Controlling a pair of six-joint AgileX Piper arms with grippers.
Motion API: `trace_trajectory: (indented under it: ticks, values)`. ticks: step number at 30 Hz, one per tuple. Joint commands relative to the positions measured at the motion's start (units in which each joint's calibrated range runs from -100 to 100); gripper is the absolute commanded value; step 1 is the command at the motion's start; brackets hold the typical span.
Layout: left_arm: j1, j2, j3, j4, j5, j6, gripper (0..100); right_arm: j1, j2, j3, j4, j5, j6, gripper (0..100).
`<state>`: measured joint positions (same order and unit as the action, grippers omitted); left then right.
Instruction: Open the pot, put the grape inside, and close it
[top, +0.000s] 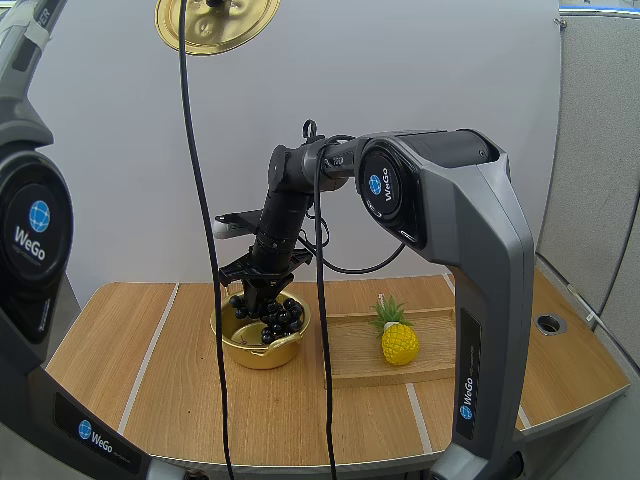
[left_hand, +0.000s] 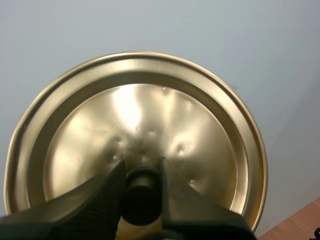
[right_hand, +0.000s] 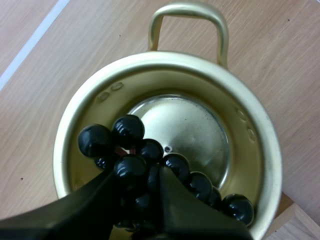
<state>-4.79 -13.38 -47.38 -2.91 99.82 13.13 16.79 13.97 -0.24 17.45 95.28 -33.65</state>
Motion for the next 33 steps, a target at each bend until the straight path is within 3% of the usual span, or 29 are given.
trace_trajectory:
  ticks: [1,10,31,32,33]
  values:
    - [-0.15,-0.18,-0.60,0.48,-2.16,-0.27,0,-0.09,0.68,0.86,-2.77,2.64,-0.06,0]
    - [-0.15,-0.18,-0.60,0.48,-2.16,-0.27,0,-0.09,5.51,0.86,-2.34,-0.92,0.14,0]
    - [-0.15,-0.18,-0.60,0.48,-2.16,-0.27,0,-0.09,5.70,0.41,-2.76,-4.45,0.14,0]
    - [-0.15,-0.18,-0.60,0.48,-2.16,-0.27,0,-0.09,5.70,0.41,-2.98,-4.45,0.14,4]
    - [-0.15,-0.18,-0.60,0.48,-2.16,-0.27,0,-0.09,5.70,0.41,-3.22,-4.45,0.14,18]
